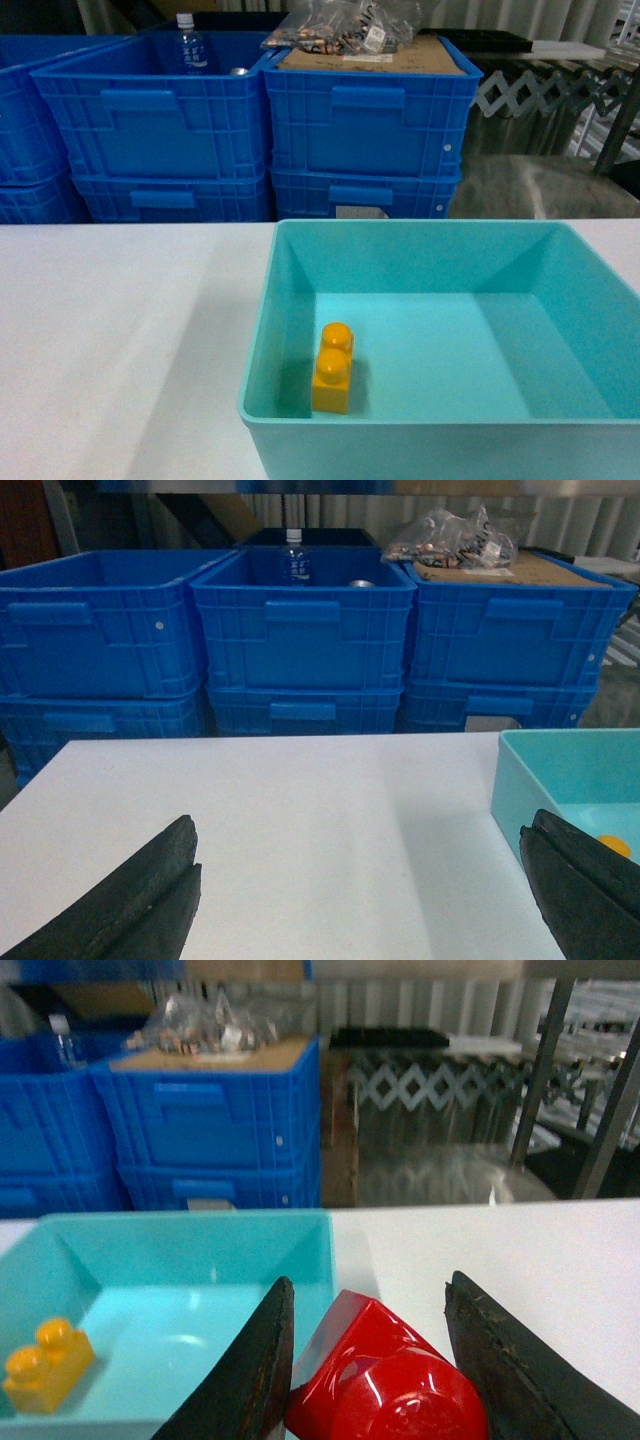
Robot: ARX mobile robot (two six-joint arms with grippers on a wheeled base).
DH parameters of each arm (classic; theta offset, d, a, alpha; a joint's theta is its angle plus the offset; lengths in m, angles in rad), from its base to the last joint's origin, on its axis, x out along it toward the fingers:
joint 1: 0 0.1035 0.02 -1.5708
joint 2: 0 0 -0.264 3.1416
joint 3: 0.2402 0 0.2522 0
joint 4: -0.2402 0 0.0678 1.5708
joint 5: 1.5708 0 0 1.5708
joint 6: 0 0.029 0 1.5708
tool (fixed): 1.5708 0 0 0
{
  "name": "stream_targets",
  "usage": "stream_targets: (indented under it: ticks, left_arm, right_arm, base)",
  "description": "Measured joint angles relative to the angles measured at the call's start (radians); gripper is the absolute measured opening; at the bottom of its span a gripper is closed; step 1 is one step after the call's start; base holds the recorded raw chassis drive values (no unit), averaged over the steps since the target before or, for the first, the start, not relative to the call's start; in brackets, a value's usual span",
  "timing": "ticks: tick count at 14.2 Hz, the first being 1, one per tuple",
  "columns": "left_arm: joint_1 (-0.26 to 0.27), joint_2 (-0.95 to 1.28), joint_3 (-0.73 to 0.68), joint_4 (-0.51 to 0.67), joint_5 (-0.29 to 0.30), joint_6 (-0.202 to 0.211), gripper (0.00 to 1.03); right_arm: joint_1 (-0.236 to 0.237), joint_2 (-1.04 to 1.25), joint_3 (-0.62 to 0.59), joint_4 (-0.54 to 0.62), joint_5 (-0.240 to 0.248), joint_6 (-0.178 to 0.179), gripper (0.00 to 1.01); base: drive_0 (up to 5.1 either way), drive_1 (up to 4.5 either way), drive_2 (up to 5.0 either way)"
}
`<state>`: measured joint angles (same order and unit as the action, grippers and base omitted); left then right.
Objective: Pick red block from blue box to shelf
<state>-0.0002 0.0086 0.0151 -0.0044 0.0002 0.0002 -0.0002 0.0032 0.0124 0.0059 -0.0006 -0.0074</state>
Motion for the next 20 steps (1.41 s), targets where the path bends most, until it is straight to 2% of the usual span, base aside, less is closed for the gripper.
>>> stream_targets:
  ticks: [11, 20]
  left_arm:
    - [0.0, 0.0, 0.0, 0.001, -0.002, 0.0, 0.98]
    - [0.0, 0.0, 0.0, 0.001, -0.001, 0.0, 0.98]
  right_arm:
    - [0.0, 0.001, 0.0, -0.011, 0.0, 0.0, 0.4]
    - [0.0, 0.001, 0.0, -0.011, 0.0, 0.0, 0.4]
  base:
    - [0.0, 0.0, 0.0]
    - [-1.6, -1.58, -1.6]
